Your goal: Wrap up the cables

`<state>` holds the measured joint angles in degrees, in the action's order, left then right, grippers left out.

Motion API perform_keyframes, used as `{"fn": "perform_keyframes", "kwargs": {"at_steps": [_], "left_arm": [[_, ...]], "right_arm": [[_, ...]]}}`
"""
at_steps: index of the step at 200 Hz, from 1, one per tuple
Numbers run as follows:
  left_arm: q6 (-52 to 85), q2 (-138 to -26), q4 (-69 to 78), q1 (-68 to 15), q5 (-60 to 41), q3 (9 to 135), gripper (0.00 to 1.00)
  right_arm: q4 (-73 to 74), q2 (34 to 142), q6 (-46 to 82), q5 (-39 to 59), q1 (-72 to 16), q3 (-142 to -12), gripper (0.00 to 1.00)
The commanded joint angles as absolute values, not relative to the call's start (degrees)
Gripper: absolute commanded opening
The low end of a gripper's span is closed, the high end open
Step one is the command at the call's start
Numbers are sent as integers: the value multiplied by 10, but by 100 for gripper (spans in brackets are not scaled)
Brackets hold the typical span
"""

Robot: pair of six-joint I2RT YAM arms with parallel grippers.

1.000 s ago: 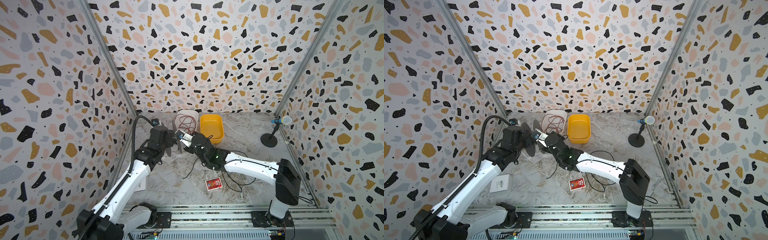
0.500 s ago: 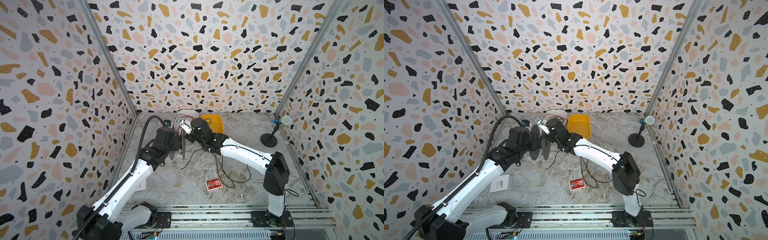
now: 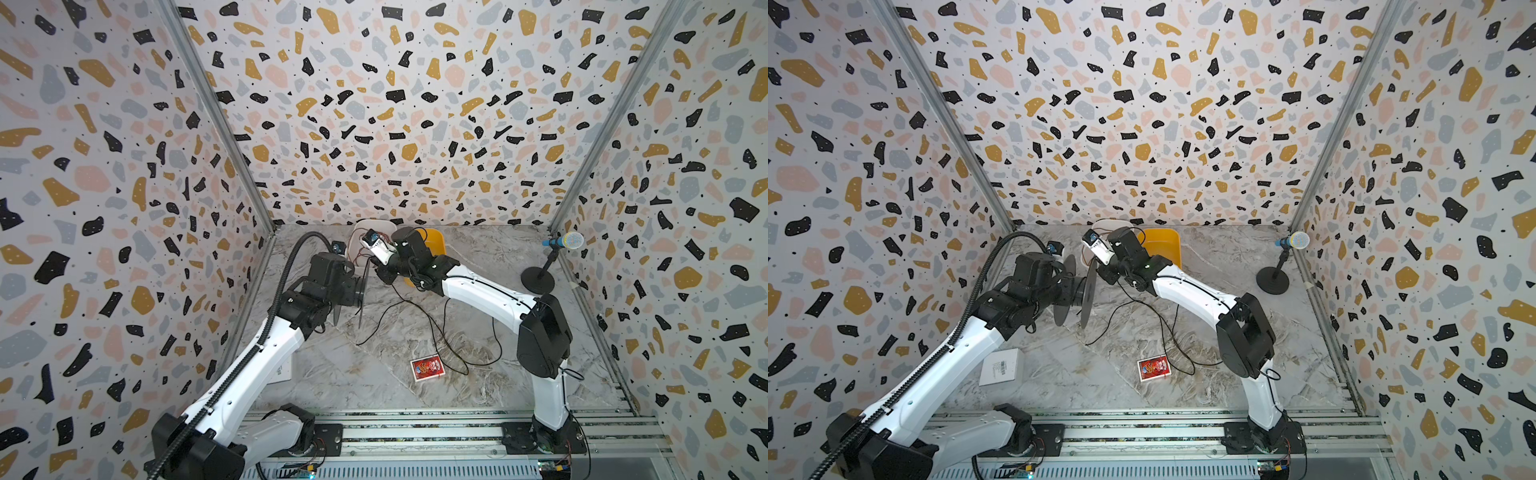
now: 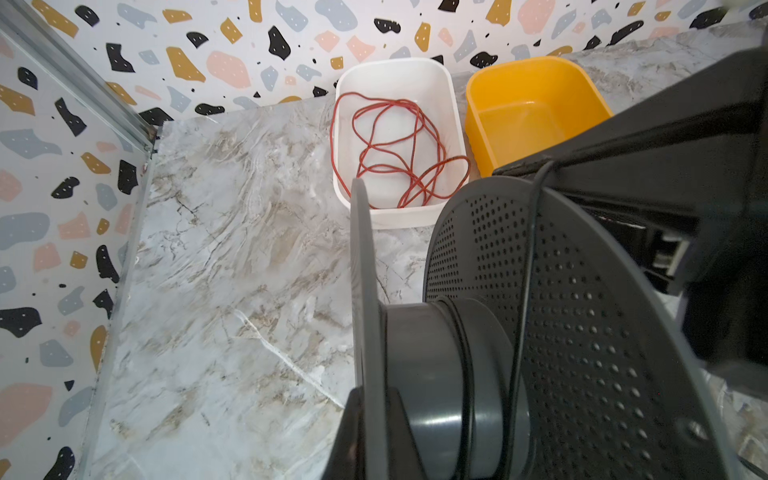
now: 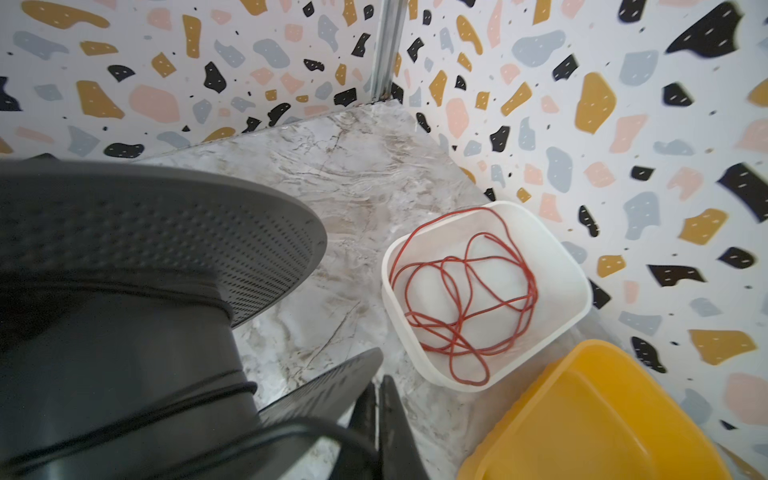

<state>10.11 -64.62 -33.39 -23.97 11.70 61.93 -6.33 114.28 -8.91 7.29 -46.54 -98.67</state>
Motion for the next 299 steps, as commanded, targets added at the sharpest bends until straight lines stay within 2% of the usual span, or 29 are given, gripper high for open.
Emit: {"fn": "perform_keyframes", "kwargs": {"at_steps": [1,48,99,210,215,247,299], "left_arm": [[94,-616,-310,-246,33,672,0],[98,-612,-299,-228,-21,670,0],[119,-595,-266,-200,-85,655,0],[120,-582,-265,-199,-86,646,0],[120,-583,-264,-198,-87,646,0],[122,-584,-266,-199,-87,650,0],[128,-584,-261,-198,-95,650,0]], "right_arm": [[-25,1141,-33,115,-416,-922,10],[62,1126,20,169,-405,-808,21],[132,1099,68,195,-405,-712,42],[152,944,102,135,-405,-595,88],[152,936,105,133,-405,-591,93],[157,888,128,127,-405,-563,100],[127,835,170,81,-405,-541,99]]}}
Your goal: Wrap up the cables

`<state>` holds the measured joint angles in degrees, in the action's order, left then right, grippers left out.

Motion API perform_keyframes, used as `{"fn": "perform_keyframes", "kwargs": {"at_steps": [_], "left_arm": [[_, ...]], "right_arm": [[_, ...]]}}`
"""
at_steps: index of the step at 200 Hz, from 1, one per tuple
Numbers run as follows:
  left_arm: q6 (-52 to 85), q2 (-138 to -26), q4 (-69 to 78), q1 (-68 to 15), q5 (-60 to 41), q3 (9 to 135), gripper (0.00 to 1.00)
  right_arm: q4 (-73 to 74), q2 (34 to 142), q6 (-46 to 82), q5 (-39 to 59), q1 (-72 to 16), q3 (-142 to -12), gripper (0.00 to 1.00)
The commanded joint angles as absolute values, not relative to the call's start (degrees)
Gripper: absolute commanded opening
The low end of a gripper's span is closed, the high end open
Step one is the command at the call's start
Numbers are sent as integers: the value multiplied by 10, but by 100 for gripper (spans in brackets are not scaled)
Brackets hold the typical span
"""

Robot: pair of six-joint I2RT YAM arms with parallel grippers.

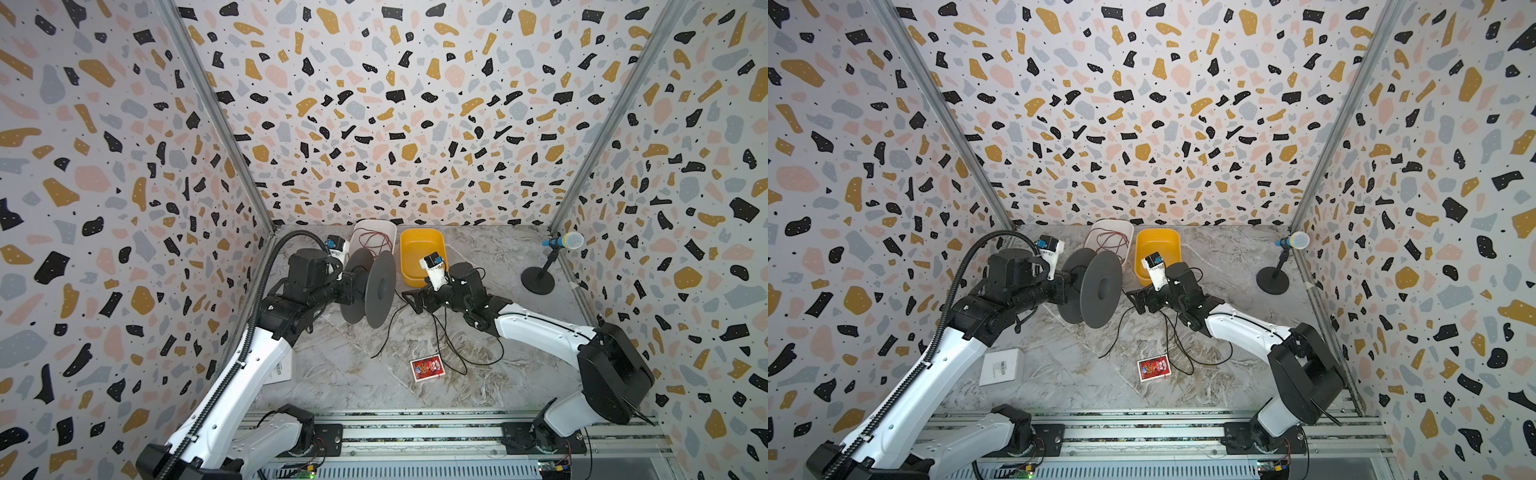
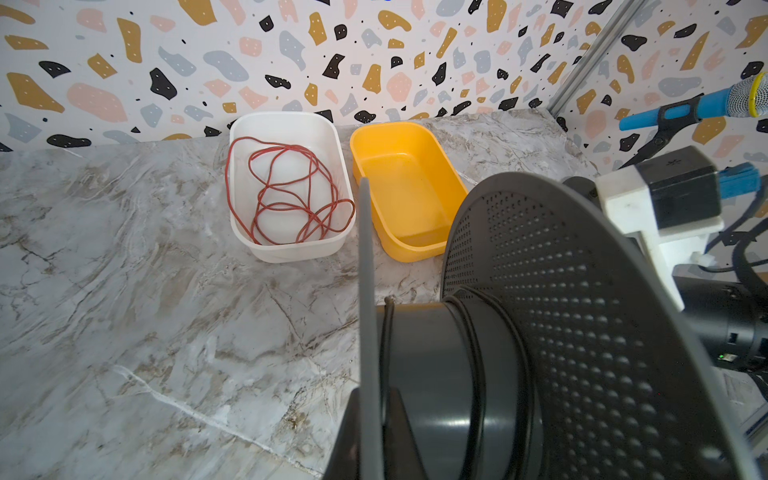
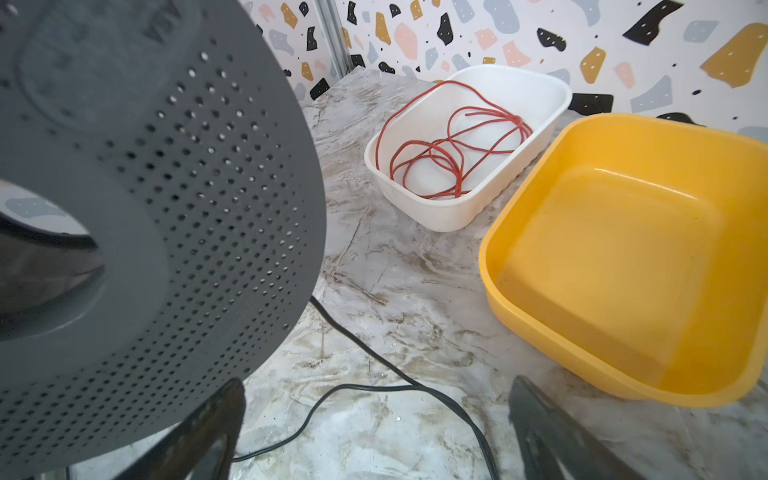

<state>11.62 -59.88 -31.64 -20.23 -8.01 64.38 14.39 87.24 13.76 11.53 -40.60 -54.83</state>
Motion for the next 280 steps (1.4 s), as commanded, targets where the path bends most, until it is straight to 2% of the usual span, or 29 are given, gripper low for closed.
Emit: {"fn": "perform_keyframes", "kwargs": {"at_steps": [1,26,64,94,149,166,205,259,280], "left_arm": [[129,-584,-261,-198,-95,650,0],[133,-580,-255,-198,-93,649,0],[136,-579,-249,-198,-96,649,0],[147,-574,-242,-198,-97,653,0],[149,-568,-247,-198,-103,663,0],[157,-567,-241,-198,-106,662,0],[160,-562,-242,-199,-111,660,0],[163,-559,-242,-198,-111,659,0],[168,-556,-243,-199,-115,662,0]], "right_arm": [[127,834,172,79,-405,-541,99],[98,803,190,43,-405,-527,100],[47,767,218,20,-405,-509,94],[98,748,275,77,-405,-447,82],[180,785,336,145,-406,-389,61],[248,814,365,186,-418,-374,61],[390,884,420,190,-459,-359,68],[497,995,451,156,-514,-397,67],[532,1035,466,143,-520,-411,64]]}}
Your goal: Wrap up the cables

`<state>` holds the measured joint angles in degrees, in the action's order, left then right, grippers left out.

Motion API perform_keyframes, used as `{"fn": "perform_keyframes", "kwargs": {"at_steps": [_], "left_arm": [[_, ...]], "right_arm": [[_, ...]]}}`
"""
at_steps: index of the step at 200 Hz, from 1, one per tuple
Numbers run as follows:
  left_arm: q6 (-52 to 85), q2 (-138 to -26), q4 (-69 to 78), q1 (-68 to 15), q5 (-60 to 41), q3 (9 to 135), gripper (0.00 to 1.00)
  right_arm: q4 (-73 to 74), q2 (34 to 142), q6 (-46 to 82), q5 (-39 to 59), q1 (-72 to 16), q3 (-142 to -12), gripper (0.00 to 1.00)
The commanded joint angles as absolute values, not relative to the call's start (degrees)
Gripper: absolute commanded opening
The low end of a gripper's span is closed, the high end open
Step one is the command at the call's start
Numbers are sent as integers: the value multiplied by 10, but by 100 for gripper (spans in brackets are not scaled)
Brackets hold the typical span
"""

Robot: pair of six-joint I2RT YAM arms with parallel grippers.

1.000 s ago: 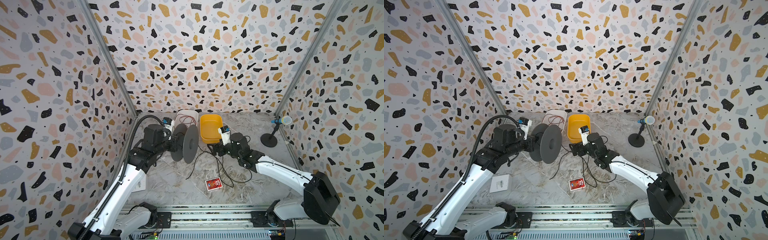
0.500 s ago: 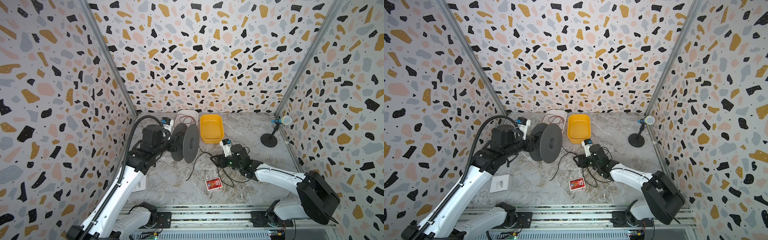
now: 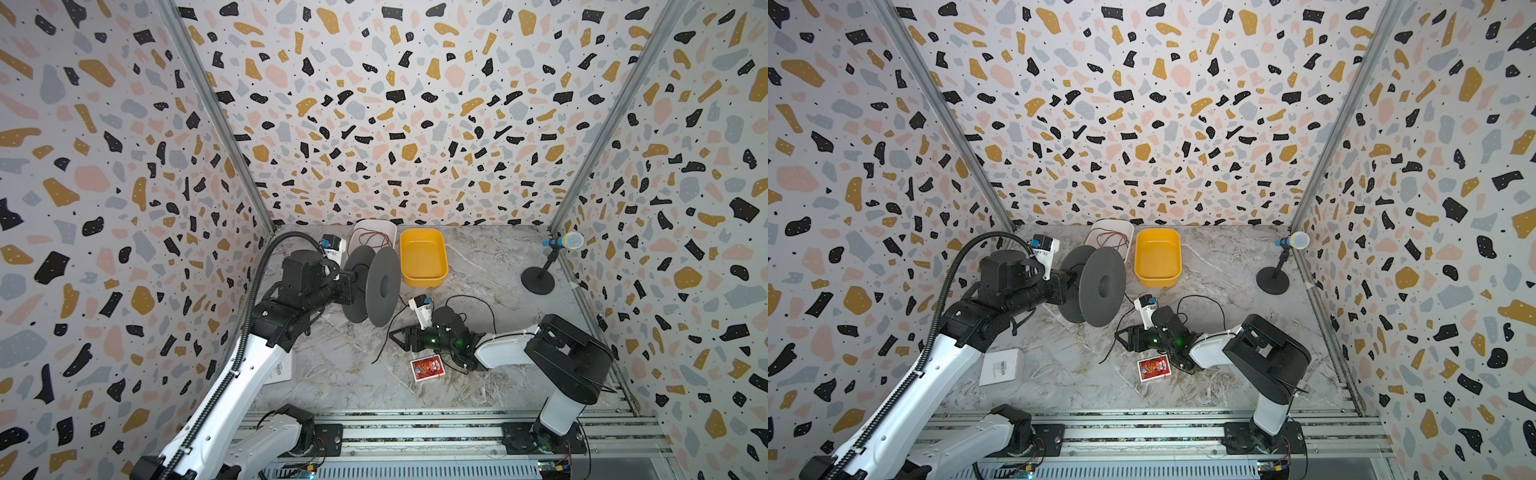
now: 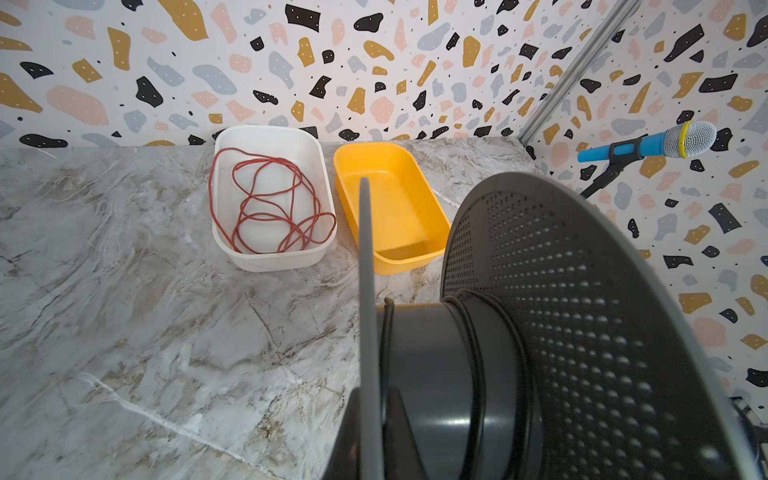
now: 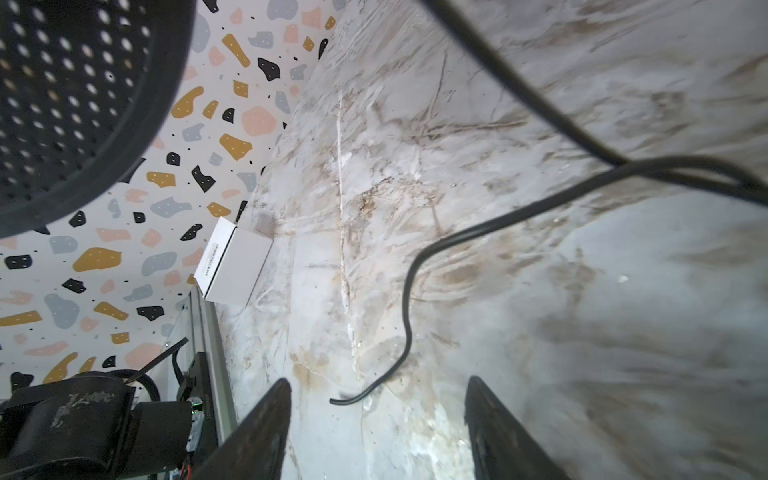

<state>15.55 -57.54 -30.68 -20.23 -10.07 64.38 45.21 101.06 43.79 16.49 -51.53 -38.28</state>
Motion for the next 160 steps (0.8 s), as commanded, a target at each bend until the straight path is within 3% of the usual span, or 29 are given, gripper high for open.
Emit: {"fn": "perform_keyframes", "kwargs": {"at_steps": [1,72,117,139,160], "left_arm": [[168,-556,-243,-199,-115,662,0],[175,-549,-244,-198,-120,654,0],[156,-555,-260,-199,-98,659,0],[149,-559,-261,-198,-71,662,0],[148,-559,-257,-198,-63,664,0]], "right_arm": [[533,1037,466,144,-520,-412,64],[584,1113,477,113,-524,-450,51],[563,1084,469,123,-523,-437,7],[493,1036,454,150,-514,-431,0],[440,984,440,199,-493,-414,0]]}}
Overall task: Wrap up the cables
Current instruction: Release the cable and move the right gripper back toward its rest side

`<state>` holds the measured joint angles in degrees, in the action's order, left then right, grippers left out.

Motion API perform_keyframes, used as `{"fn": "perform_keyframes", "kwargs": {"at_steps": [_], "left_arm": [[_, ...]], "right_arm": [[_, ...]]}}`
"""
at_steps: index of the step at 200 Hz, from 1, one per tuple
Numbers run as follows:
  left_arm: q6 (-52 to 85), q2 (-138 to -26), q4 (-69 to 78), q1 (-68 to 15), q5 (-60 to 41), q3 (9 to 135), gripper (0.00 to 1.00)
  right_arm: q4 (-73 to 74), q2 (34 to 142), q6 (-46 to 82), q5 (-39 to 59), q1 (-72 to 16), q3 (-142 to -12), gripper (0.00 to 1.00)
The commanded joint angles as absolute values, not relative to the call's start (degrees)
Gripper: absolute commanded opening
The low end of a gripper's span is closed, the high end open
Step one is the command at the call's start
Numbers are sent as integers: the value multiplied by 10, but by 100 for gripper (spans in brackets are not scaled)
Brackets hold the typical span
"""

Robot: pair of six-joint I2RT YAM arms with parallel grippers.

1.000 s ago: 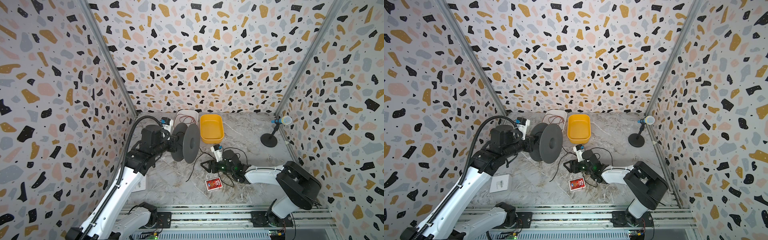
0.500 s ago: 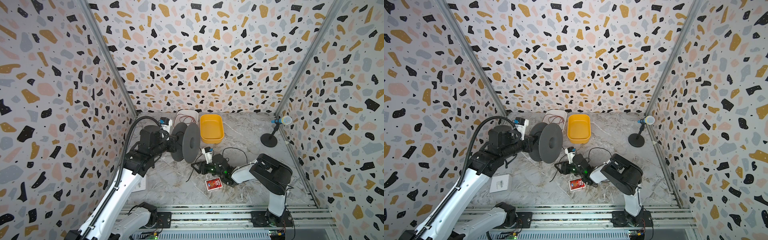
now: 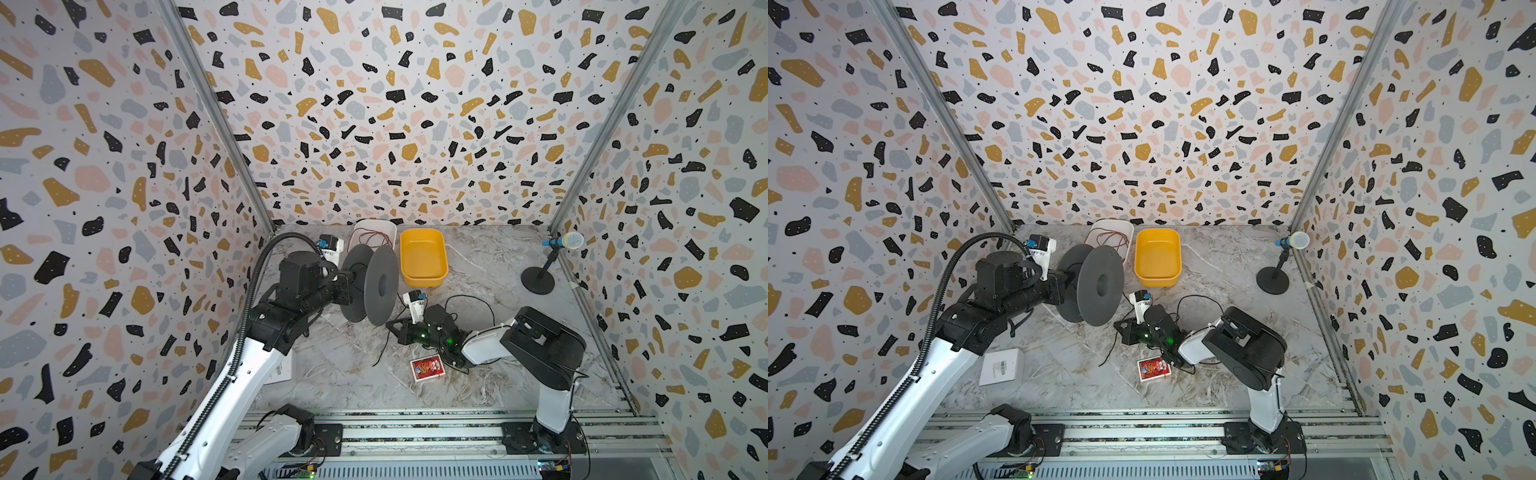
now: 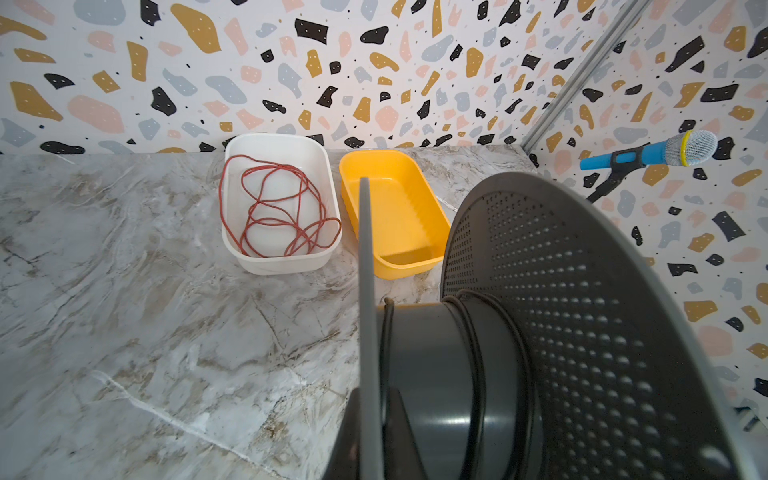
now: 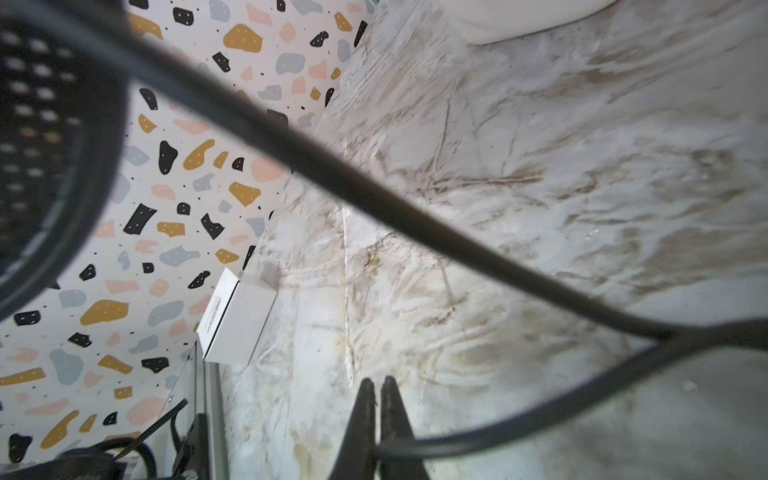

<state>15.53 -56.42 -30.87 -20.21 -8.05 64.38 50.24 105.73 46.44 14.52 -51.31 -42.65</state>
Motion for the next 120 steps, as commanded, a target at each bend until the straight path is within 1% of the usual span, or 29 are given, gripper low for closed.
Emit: {"fn": "perform_keyframes", "kwargs": {"at_steps": [1,24,65,98,120], "left_arm": [[148,-559,-256,-198,-63,664,0],[153,-567,-267,-195,-63,678,0],[145,-564,-275,-187,-50,690,0],[150,-569,-279,-175,-48,706,0],[152,-573,-284,-171,-32,728,0]], "right_arm": [[438,981,439,202,-491,-413,0],[353,913,407,253,-454,-398,0],[179,768,329,285,-351,-382,0],[92,658,306,279,-254,-384,0],[19,593,309,217,-193,-401,0]]}}
